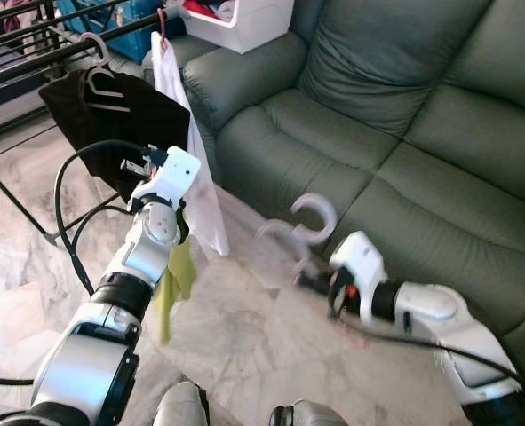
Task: Hang hanger
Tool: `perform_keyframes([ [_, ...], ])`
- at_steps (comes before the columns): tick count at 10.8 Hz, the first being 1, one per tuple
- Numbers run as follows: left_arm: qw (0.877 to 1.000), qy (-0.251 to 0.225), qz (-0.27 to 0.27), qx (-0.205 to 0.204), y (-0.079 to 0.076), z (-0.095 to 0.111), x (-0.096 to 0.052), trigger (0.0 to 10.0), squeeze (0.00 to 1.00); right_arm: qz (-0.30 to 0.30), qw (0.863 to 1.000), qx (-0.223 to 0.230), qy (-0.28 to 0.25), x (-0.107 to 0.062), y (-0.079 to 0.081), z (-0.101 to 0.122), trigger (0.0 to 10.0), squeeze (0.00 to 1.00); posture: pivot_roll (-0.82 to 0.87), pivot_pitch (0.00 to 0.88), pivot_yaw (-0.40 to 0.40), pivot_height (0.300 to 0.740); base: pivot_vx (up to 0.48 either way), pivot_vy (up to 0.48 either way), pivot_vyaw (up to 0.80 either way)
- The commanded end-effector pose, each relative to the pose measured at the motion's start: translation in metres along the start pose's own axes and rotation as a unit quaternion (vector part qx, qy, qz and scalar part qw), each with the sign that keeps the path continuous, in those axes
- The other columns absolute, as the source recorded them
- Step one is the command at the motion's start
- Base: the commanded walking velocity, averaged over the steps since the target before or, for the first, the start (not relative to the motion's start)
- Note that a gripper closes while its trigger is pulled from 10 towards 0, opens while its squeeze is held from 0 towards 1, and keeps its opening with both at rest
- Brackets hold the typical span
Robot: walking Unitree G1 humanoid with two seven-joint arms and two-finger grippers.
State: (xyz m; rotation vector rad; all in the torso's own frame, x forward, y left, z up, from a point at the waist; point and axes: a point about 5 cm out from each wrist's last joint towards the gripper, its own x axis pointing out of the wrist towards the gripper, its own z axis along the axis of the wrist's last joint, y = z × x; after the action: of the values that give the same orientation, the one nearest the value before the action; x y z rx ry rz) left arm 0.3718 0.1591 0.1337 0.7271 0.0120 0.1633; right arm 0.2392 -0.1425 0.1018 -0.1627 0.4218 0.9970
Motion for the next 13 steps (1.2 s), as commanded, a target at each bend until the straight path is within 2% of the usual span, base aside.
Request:
perform_keyframes([
  [1, 1.000, -0.017, 0.015, -0.006, 0.006, 0.010, 0.005, 10.0, 0.00, 0.007, 1.000, -0.006, 0.007, -0.002, 0.001, -0.001, 10.0, 0.00, -0.03, 0.066, -0.056, 0.740, 0.000, 0.000, 0.00],
  [4, 0.998, -0.040, 0.034, -0.032, 0.017, 0.017, 0.008, 10.0, 0.00, -0.022, 0.999, -0.019, 0.026, -0.001, -0.009, -0.007, 10.0, 0.00, -0.02, 0.063, -0.059, 0.740, 0.000, 0.000, 0.00],
  [6, 0.998, -0.049, 0.021, -0.034, 0.019, 0.015, 0.007, 10.0, 0.00, -0.047, 0.998, -0.040, 0.022, -0.001, -0.015, -0.005, 10.0, 0.00, -0.02, 0.062, -0.062, 0.740, 0.000, 0.000, 0.00],
  [7, 0.997, -0.069, 0.009, -0.015, 0.017, 0.013, 0.005, 10.0, 0.00, -0.106, 0.993, -0.046, -0.031, 0.001, -0.029, 0.011, 10.0, 0.00, -0.02, 0.061, -0.064, 0.740, 0.000, 0.000, 0.00],
  [9, 0.997, -0.071, -0.005, -0.023, 0.017, 0.011, 0.005, 10.0, 0.00, -0.127, 0.990, -0.047, -0.051, 0.000, -0.036, 0.019, 10.0, 0.00, -0.02, 0.058, -0.066, 0.740, 0.000, 0.000, 0.00],
  [11, 0.994, -0.098, -0.008, -0.042, 0.019, 0.021, 0.005, 10.0, 0.00, -0.127, 0.990, -0.037, -0.050, 0.003, -0.036, 0.015, 10.0, 0.00, -0.02, 0.056, -0.068, 0.740, 0.000, 0.000, 0.00],
  [13, 0.992, -0.113, 0.001, -0.048, 0.018, 0.027, 0.005, 10.0, 0.00, -0.090, 0.994, -0.033, -0.057, 0.009, -0.027, 0.014, 10.0, 0.00, -0.01, 0.054, -0.069, 0.740, 0.000, 0.000, 0.00],
])
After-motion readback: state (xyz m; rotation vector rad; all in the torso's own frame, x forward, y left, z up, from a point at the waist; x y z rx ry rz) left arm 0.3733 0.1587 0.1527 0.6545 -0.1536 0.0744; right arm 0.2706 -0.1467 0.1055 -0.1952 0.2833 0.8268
